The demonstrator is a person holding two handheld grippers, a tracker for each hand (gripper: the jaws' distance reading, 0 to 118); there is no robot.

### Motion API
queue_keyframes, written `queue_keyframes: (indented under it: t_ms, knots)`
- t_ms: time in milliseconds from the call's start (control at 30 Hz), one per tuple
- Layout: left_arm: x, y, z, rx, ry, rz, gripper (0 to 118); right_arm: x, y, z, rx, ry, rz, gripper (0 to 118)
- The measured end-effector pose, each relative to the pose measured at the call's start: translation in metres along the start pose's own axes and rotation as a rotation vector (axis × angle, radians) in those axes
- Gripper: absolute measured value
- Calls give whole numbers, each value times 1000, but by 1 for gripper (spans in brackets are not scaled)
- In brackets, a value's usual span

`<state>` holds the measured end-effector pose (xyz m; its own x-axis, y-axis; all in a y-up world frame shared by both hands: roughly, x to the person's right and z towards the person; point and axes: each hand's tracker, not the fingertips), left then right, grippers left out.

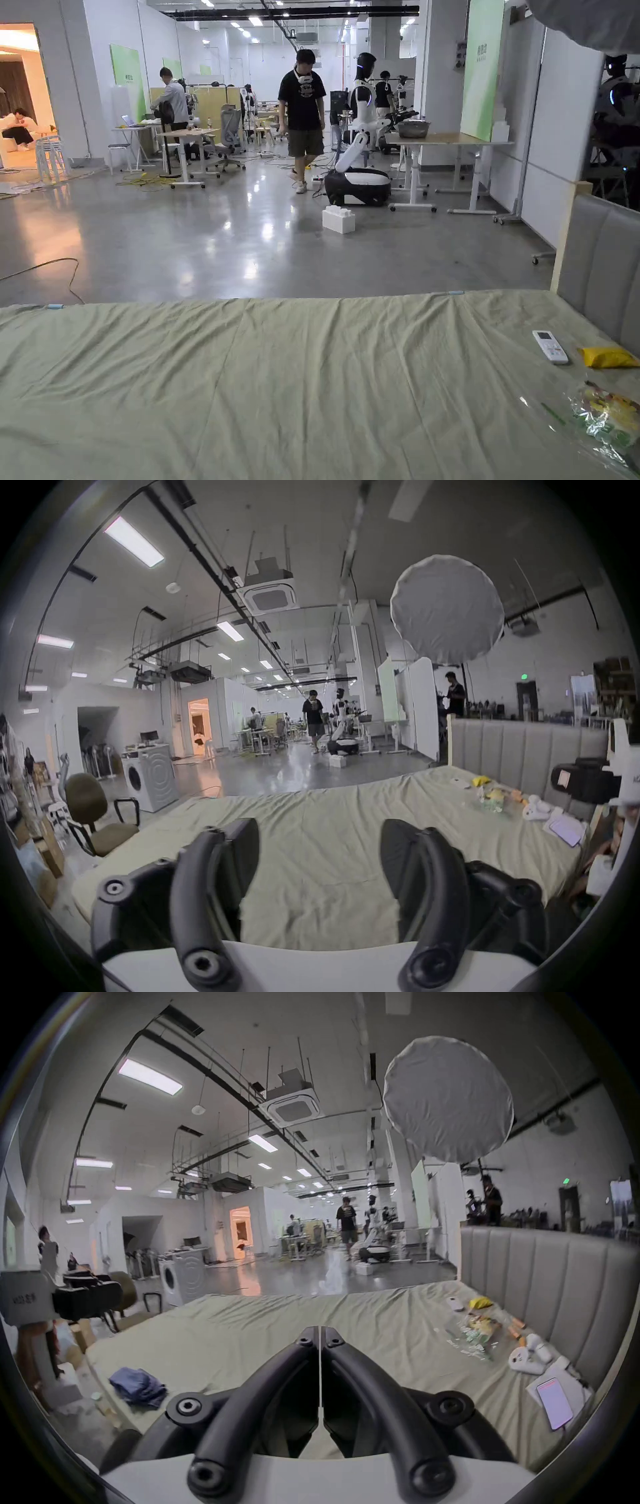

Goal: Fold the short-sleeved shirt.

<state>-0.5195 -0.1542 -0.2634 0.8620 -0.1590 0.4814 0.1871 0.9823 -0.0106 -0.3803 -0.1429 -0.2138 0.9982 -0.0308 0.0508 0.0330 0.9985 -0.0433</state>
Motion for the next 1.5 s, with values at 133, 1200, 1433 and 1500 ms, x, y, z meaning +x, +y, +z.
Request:
queue_keyframes:
  t_ms: [133, 1200, 1433, 1500]
  knots:
    - [-1, 7, 15, 4, -35, 22, 11, 1, -8, -5, -35, -41, -25, 1]
    - [-1, 12, 27, 4, -51, 72, 0, -19, -5, 1, -44, -27, -4, 1]
    - [-4, 14, 26, -3, -47, 81, 0, -20, -4, 1, -48, -22, -1, 1]
    - [-3, 13, 26, -4, -49, 78, 0, -20, -4, 1, -50, -21, -1, 1]
